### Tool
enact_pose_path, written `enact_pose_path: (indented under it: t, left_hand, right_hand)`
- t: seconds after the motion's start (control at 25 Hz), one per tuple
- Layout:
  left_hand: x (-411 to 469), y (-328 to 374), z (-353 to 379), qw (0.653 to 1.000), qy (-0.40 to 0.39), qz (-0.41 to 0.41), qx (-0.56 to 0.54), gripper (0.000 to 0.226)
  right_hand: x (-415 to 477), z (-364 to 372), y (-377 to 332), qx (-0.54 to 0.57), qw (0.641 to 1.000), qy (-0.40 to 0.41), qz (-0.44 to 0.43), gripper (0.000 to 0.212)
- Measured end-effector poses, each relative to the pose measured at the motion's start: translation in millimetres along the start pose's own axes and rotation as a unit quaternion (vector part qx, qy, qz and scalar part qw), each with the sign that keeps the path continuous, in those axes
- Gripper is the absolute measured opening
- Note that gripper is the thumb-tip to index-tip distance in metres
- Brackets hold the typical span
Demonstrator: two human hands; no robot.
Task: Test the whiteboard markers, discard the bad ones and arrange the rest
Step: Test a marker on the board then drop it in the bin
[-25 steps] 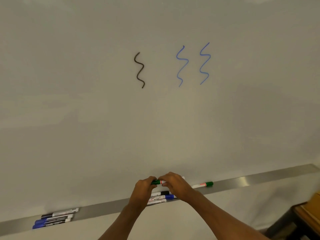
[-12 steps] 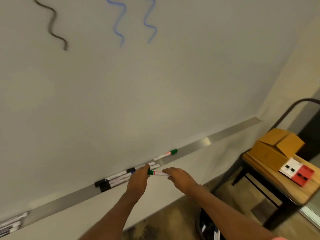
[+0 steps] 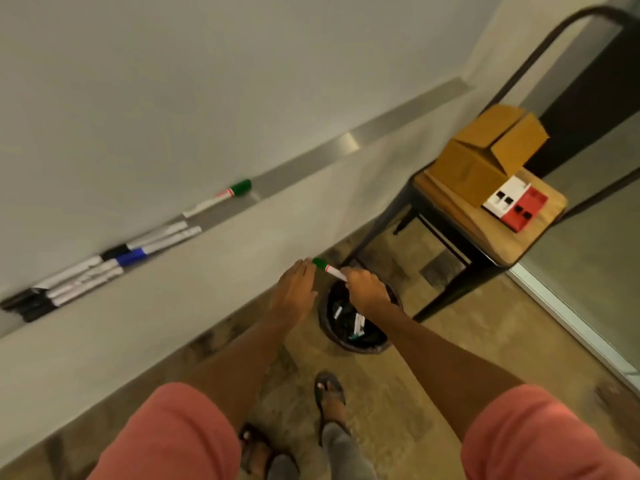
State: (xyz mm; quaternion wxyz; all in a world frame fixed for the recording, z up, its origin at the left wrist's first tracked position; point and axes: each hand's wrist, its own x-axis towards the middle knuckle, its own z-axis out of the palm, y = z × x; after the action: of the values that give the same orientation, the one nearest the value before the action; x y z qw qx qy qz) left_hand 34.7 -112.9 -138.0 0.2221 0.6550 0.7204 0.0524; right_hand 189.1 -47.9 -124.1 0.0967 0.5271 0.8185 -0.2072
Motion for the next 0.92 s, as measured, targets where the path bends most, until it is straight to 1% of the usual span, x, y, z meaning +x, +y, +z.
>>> enact_pose_path:
  t: [0.08, 0.16, 0.28, 0.36, 0.52, 0.64, 0.76, 0.84, 0.92]
  left_hand:
    - [18.4, 16.1, 36.6, 0.998, -0.068, -0.005, -0.001, 0.068]
    - [33.9, 28.5, 67.7, 0.994, -0.108, -0.02, -0.003, 0.068]
    - [60.1, 39.3, 111.1, 0.992, -0.126, -0.029, -0.01, 0.065]
    - [73.5, 41.1, 131.3, 0.99, -0.133, -0.041, -0.019, 0.063]
    - [97.1, 42.8, 161.5, 0.988, -0.148, -0.045, -0.022, 0.062]
    - [107.7, 42.0, 179.0, 0.985, -0.163, -0.045, -0.013, 0.061]
    - [111.9, 39.6, 188.3, 0.984, -0.171, -0.042, -0.004, 0.061]
    - [112.4, 38.6, 190.4, 0.984, -0.171, -0.045, 0.0, 0.06]
    - [112.9, 39.0, 189.9, 0.984, -0.171, -0.046, 0.002, 0.06]
  right_hand:
    - [10.4, 25.2, 27.9, 0.009, 0.999, -0.035, 0.031, 0.025]
    - [16.9, 49.8, 48.6, 0.034, 0.995, -0.06, 0.069, 0.02]
    - [27.9, 85.1, 77.6, 0.062, 0.986, -0.1, 0.119, 0.021]
    - [36.4, 107.4, 93.6, 0.064, 0.981, -0.125, 0.136, 0.024]
    - [54.9, 136.2, 119.1, 0.064, 0.973, -0.148, 0.166, 0.031]
    - [68.7, 152.4, 130.1, 0.085, 0.97, -0.144, 0.176, 0.037]
    - [76.0, 165.6, 133.7, 0.129, 0.966, -0.117, 0.191, 0.05]
    - [74.6, 172.0, 134.2, 0.131, 0.968, -0.114, 0.183, 0.055]
    - [72.0, 174.5, 134.5, 0.122, 0.973, -0.109, 0.164, 0.056]
